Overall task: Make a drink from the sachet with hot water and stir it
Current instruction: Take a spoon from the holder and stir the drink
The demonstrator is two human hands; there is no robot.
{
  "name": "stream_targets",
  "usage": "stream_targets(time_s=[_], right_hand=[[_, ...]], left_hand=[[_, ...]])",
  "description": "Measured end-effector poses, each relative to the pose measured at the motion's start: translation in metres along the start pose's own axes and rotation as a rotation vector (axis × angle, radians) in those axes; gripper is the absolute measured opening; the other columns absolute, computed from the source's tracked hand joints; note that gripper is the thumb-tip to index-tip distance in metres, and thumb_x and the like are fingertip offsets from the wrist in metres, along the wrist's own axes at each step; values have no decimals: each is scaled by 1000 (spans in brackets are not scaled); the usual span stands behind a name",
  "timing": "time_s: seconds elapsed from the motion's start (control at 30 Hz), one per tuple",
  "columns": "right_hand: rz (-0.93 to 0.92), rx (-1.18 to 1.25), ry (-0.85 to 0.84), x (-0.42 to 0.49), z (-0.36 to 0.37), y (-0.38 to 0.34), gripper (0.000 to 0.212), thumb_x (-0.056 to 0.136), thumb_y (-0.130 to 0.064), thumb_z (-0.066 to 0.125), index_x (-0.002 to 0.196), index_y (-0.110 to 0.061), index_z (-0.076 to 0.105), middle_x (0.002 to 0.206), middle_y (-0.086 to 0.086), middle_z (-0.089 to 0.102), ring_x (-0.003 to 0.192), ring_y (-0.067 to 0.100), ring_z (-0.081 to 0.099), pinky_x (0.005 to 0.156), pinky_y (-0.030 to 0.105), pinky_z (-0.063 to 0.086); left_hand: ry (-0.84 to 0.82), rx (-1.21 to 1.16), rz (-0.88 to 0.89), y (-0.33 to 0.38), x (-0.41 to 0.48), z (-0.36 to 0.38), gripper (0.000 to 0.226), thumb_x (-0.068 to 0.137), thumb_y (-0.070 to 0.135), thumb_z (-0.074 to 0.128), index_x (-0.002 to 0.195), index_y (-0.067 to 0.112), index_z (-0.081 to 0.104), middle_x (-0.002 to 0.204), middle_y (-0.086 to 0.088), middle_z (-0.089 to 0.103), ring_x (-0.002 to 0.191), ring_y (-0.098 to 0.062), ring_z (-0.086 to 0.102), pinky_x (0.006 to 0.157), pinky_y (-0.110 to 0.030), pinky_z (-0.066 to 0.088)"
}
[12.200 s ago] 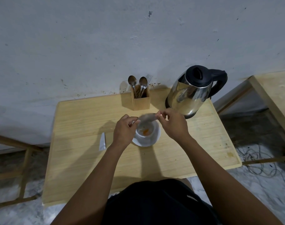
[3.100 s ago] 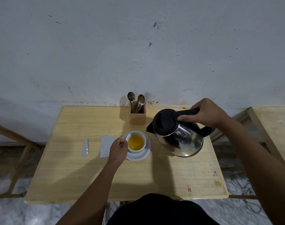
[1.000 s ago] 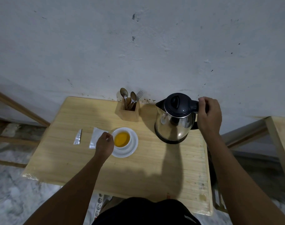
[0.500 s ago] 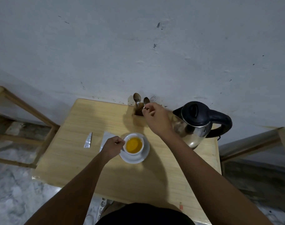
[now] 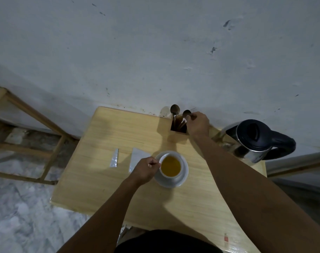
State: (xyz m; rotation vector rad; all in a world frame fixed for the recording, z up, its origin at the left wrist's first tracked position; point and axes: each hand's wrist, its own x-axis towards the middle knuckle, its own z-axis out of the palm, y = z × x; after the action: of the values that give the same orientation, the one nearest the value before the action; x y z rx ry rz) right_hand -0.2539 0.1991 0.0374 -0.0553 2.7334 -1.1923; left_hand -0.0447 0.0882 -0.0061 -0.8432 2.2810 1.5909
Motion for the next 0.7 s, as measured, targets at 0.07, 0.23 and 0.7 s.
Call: stream_targets(time_s=[0.07, 0.23, 0.7], right_hand=[[-25, 21, 20, -4, -2, 0, 20, 94, -21, 60, 102, -6, 72, 103, 10, 73, 95, 26, 66, 72, 23, 40], [-40, 208, 98, -24, -13, 2, 16, 94, -35, 60, 99, -21, 66, 104, -3, 66, 90, 13, 63, 70, 22, 44], [-129, 630, 29, -116, -59, -6, 9, 104, -26, 46, 107, -20, 52, 64, 1, 56, 51, 13, 51, 48, 26, 45]], left_hand=[[-12, 7, 15, -1, 0, -2, 10, 90, 24, 59, 82, 19, 63, 83, 1, 62, 72, -11, 54, 66, -26, 43], [-46, 2, 7, -2, -2, -7, 15, 91, 21, 55, 91, 13, 67, 89, 1, 65, 74, -10, 56, 65, -23, 42], [-82, 80, 76, -8, 0, -12, 25, 93, 15, 56, 116, 7, 64, 116, -11, 66, 101, -30, 62, 75, -28, 43]])
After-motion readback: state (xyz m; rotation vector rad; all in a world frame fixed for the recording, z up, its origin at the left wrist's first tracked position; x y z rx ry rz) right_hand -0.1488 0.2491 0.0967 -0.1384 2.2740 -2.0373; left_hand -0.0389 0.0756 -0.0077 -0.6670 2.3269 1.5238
